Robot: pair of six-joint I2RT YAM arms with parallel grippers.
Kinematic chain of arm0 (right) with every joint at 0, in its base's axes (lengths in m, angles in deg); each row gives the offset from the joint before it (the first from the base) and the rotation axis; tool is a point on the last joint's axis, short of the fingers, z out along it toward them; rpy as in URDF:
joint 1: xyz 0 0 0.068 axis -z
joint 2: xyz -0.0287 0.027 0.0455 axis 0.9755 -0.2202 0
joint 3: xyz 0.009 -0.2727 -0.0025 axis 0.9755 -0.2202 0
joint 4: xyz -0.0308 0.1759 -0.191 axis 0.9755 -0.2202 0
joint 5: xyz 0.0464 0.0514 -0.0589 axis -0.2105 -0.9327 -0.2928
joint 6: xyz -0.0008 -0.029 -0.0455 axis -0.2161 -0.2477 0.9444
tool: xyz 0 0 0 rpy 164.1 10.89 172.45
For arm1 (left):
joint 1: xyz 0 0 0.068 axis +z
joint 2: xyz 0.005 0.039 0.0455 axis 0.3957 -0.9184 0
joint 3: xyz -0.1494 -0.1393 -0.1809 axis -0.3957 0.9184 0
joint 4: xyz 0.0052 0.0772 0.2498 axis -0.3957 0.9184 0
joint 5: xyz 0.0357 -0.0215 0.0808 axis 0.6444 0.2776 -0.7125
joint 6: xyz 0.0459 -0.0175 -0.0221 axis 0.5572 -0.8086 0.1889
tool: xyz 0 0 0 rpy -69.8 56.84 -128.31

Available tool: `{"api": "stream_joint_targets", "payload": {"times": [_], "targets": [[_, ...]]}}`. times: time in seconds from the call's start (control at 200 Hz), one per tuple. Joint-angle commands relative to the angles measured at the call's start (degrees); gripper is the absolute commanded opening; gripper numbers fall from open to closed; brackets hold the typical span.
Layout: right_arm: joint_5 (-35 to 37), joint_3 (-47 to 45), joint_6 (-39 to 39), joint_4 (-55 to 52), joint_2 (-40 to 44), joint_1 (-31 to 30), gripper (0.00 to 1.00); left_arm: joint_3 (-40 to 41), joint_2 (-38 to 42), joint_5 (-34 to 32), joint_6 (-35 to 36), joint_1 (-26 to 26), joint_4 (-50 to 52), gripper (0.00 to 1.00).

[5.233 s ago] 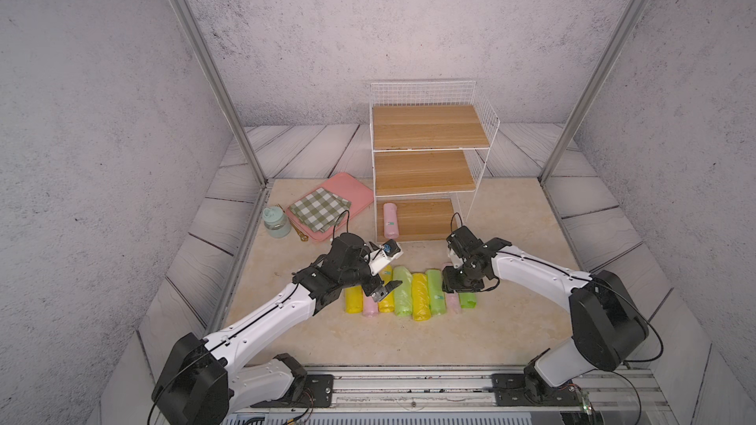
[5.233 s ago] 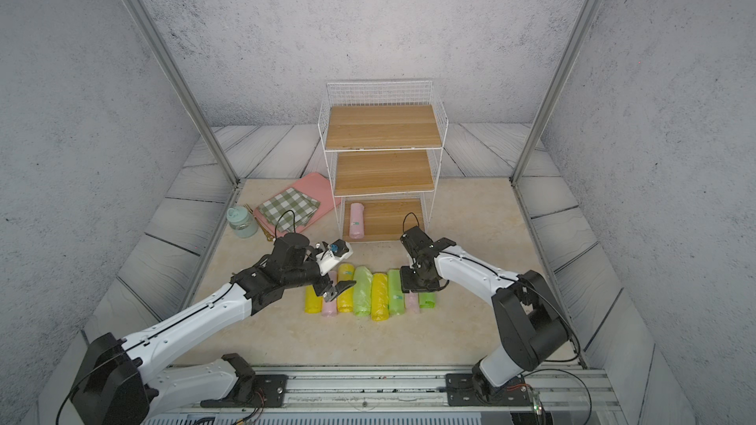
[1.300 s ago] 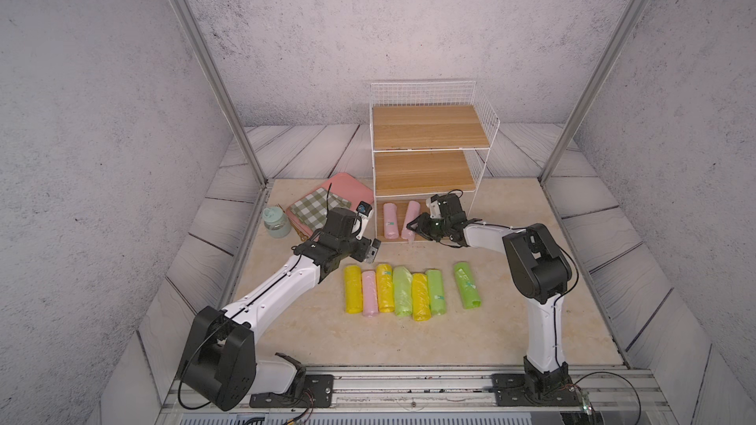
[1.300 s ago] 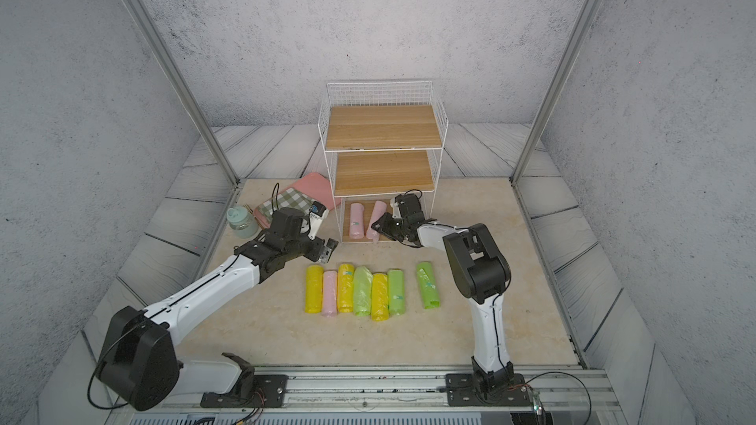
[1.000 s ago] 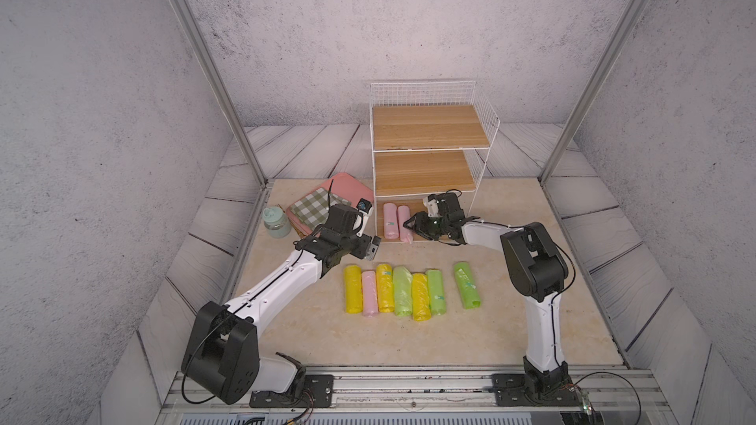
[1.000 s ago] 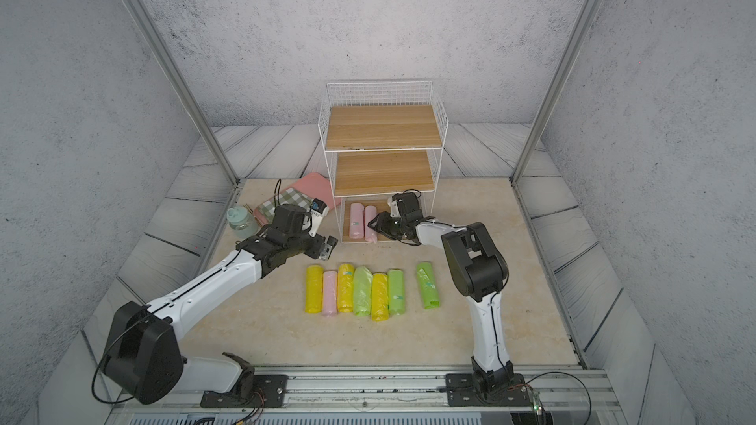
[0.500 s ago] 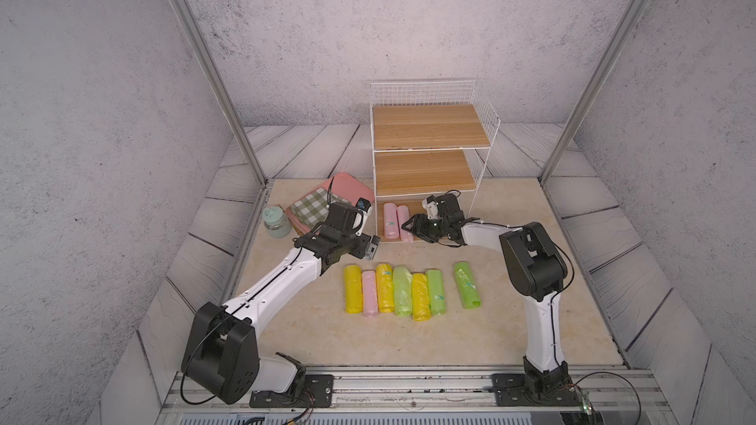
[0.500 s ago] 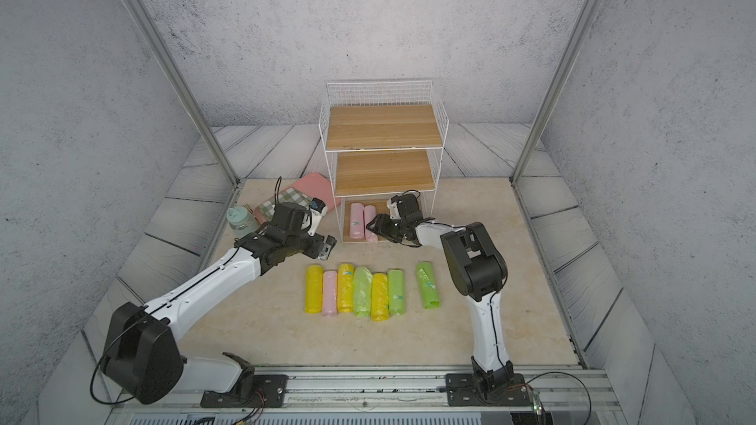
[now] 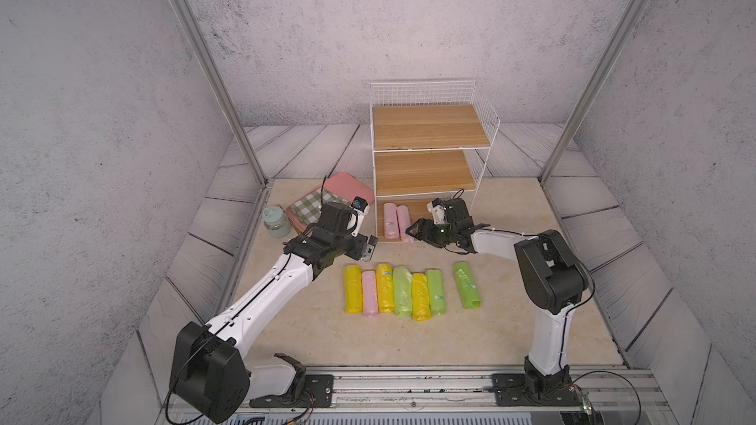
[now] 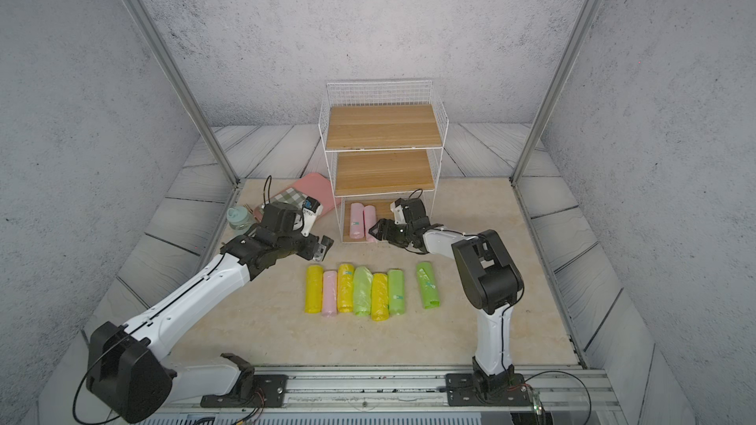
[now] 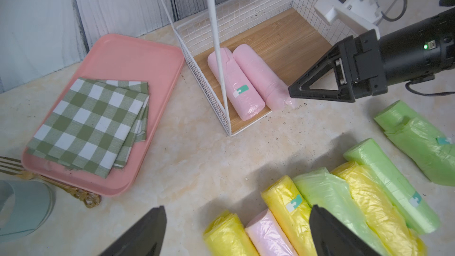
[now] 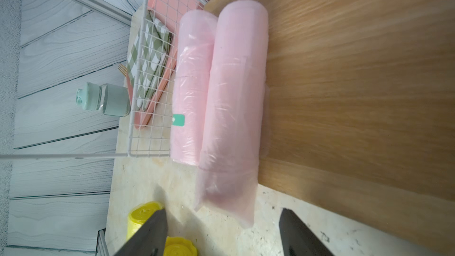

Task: Sort the rolls of trash bags by color and place them on the shelf
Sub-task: Place the roll of trash bags on the shelf, then pick up the roll of trash bags from the center of the board.

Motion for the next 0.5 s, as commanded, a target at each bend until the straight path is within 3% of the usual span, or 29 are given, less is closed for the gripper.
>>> {"api": "stream_joint_targets", "payload": {"times": [0.0,0.495], "targets": [[0.96,-2.58,1.63,1.67,5.37,-0.25,0.76,-1.56,1.95,1.04,0.19,0.23,2.24,0.97],[0.14,-11.2,4.08,-0.21,16.03,-2.35,0.76,-2.17,5.48,2.54,-0.91,-1.11,10.71,0.97]]}}
